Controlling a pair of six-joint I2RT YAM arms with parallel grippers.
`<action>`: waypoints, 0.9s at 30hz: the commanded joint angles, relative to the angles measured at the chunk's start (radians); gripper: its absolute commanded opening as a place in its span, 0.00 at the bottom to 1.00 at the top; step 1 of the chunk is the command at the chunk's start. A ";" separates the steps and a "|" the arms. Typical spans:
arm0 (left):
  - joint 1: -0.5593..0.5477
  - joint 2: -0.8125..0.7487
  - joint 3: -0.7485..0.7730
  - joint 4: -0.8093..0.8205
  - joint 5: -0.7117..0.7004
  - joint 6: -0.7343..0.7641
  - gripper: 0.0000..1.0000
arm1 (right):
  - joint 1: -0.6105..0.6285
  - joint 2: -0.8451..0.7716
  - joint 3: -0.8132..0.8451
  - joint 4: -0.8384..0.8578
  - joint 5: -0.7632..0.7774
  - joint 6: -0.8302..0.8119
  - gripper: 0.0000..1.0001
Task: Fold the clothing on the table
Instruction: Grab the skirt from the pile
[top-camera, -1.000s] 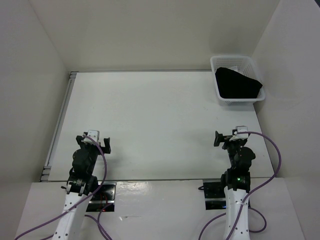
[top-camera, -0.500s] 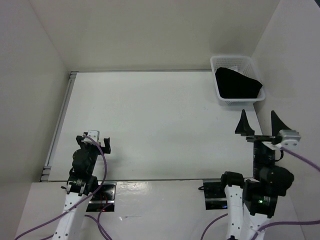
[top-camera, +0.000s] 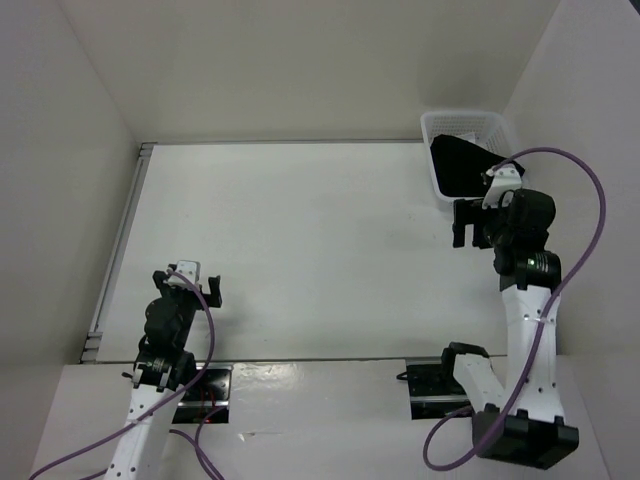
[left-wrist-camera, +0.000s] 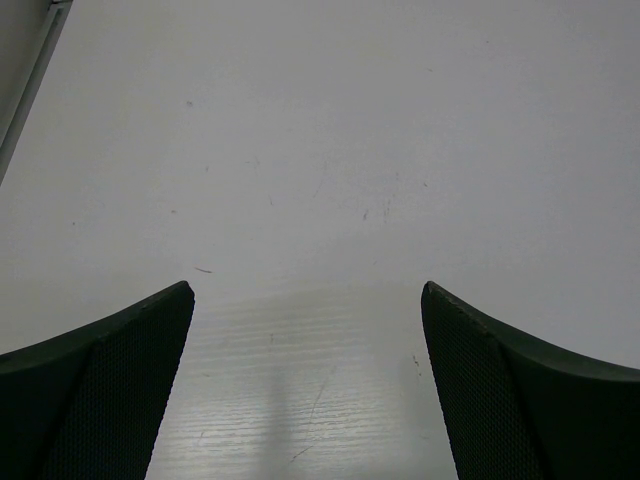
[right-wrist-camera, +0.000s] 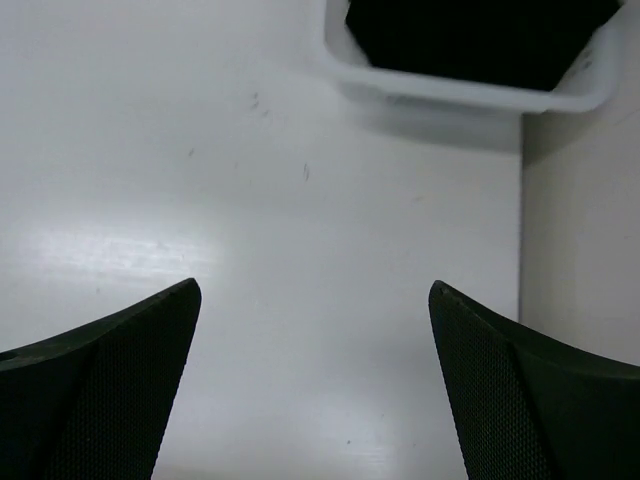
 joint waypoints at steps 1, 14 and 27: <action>0.008 -0.131 0.003 0.034 0.032 0.054 1.00 | 0.006 0.073 0.041 -0.097 -0.072 -0.046 0.99; 0.008 0.518 0.793 -0.169 -0.285 -0.018 1.00 | 0.006 0.418 0.274 -0.075 -0.029 -0.013 0.99; 0.046 1.192 1.367 -0.696 -0.059 -0.092 1.00 | -0.023 0.870 0.600 -0.052 0.073 0.043 0.99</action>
